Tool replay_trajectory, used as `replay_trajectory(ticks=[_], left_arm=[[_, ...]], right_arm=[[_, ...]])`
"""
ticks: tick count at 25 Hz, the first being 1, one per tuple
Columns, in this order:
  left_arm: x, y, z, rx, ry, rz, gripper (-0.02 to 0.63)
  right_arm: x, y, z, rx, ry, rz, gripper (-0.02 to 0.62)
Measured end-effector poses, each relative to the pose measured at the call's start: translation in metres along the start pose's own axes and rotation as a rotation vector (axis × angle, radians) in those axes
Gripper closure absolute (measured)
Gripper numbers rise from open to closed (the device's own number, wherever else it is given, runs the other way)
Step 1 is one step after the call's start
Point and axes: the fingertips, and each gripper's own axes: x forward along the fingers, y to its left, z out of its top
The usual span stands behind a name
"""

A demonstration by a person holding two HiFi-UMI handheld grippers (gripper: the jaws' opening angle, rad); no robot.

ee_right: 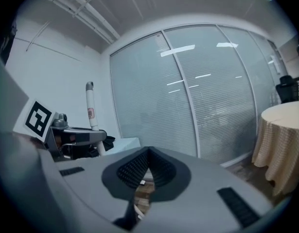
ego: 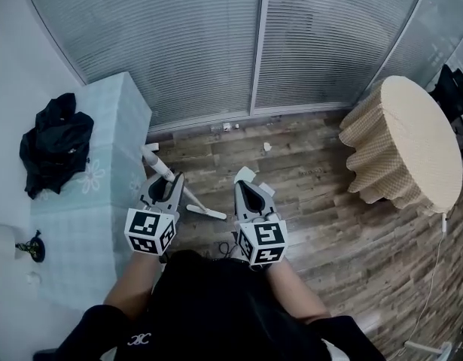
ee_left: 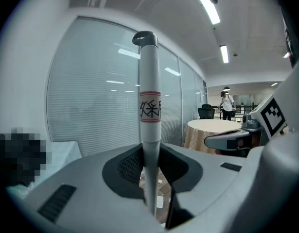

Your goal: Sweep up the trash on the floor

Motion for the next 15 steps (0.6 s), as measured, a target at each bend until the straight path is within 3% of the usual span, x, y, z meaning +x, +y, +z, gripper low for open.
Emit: replay_trajectory(ticks=[6,15], left_arm=[[0.023,-0.018,0.018,0.044,-0.001,0.011,0.525],[0.056,-0.007,0.024,0.025,0.001,0.02,0.525]], right_arm=[[-0.002,-0.033,-0.001,0.049,0.003,-0.012,0.581],[0.025,-0.058,0.005,0.04,0.014,-0.046,0.581]])
